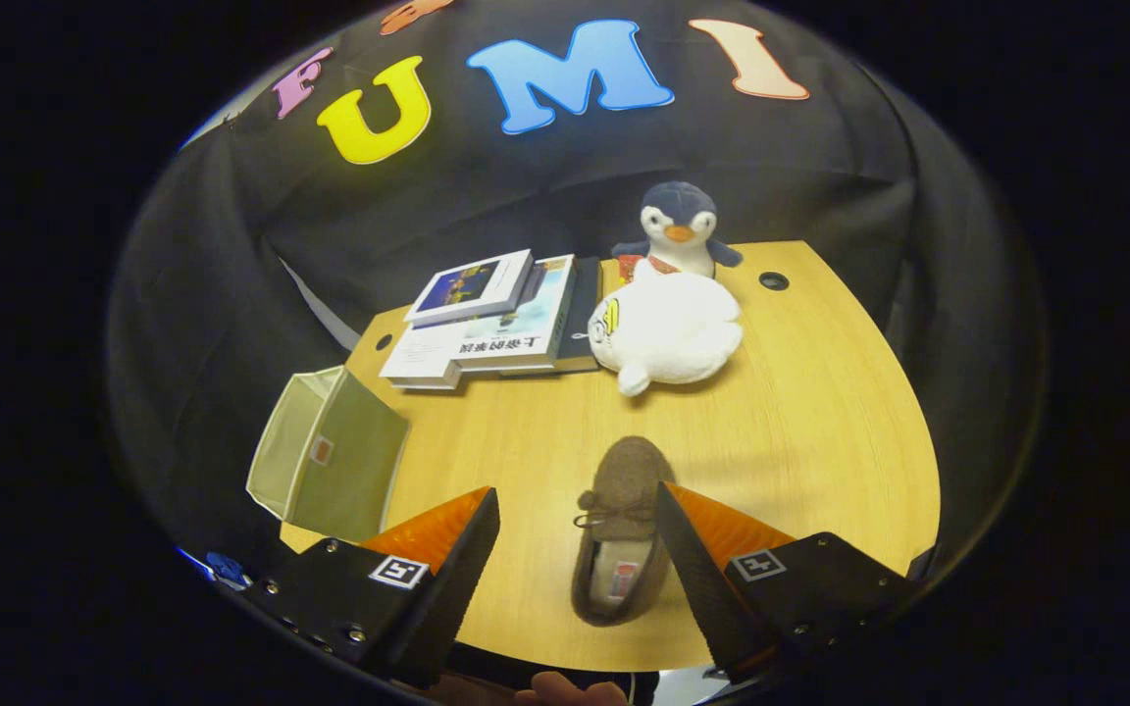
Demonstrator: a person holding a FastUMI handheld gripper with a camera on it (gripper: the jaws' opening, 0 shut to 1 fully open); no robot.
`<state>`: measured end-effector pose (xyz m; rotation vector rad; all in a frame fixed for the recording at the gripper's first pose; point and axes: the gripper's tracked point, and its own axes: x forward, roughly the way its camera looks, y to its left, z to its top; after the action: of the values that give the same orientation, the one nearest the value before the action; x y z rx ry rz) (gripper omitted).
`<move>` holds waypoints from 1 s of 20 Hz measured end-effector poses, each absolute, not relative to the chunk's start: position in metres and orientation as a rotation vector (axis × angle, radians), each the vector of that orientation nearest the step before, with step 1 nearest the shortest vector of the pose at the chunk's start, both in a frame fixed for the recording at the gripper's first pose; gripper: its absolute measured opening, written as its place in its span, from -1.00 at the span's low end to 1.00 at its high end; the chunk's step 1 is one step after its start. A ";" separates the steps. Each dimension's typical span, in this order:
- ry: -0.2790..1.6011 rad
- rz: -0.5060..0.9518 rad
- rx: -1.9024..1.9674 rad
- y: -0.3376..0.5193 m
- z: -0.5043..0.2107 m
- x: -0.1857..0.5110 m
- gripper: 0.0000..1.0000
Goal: Open the storage box then place both shoes into the box .Put the left shoe in first, then the right shoe, with the right side of both shoes facing outward in a uniform manner.
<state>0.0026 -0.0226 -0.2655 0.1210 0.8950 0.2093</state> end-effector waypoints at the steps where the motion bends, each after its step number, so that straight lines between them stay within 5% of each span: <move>1: 0.920 0.194 0.108 -0.031 -0.277 -0.003 0.92; 15: 1.218 0.054 0.085 -0.076 -0.401 -0.015 0.85; 18: 1.234 0.052 0.097 -0.076 -0.418 0.003 0.69; 20: 1.257 0.099 0.119 -0.066 -0.425 0.005 0.37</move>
<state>0.0048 -0.0664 -0.4247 0.1186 1.2570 0.0991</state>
